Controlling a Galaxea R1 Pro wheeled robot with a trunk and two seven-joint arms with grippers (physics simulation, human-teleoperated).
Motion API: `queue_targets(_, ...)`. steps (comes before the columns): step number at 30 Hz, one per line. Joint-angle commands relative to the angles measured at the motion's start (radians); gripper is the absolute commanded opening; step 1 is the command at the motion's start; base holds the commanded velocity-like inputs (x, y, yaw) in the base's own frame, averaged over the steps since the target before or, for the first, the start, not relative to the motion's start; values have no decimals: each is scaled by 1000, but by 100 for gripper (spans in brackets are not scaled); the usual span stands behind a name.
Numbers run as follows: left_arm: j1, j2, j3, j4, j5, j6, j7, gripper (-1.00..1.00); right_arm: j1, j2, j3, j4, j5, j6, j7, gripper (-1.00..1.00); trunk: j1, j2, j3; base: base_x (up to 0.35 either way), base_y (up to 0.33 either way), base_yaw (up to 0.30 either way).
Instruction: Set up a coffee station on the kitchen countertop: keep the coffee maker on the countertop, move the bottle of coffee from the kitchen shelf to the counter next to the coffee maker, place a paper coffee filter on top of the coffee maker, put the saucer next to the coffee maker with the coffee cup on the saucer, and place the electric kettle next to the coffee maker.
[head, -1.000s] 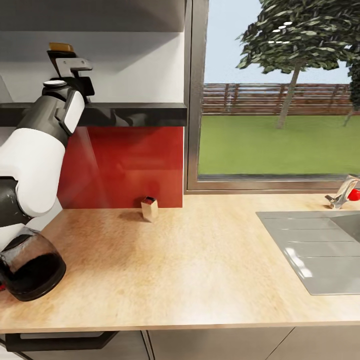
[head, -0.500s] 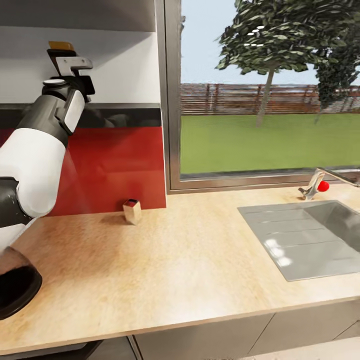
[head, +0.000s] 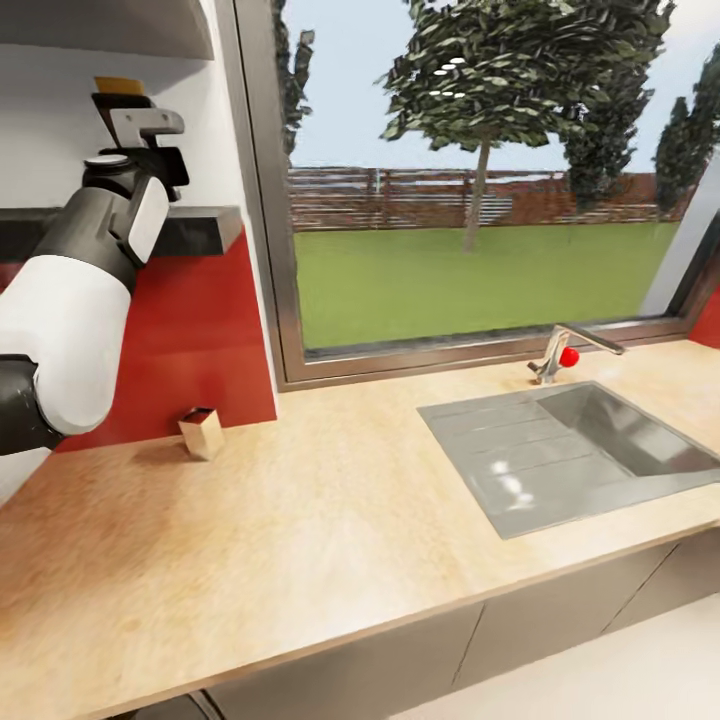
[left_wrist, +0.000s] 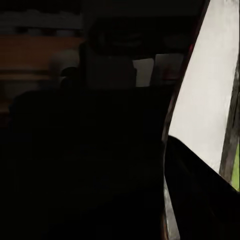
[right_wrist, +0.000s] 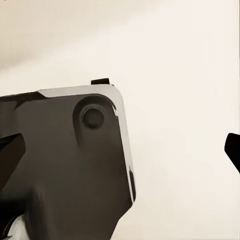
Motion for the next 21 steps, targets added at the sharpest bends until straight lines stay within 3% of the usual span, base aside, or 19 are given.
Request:
queue_targets(1,0,-1,1,14,7,0,0,-100,-1,0,3,0,-8,-3,0,100,1,-1,-3,0,-269,-265)
queue_targets(21,0,-6,3,16,9,0,1,-100,-1,1,4,1,-8,-3,1,100,1,-1,-3,0,-272,-265)
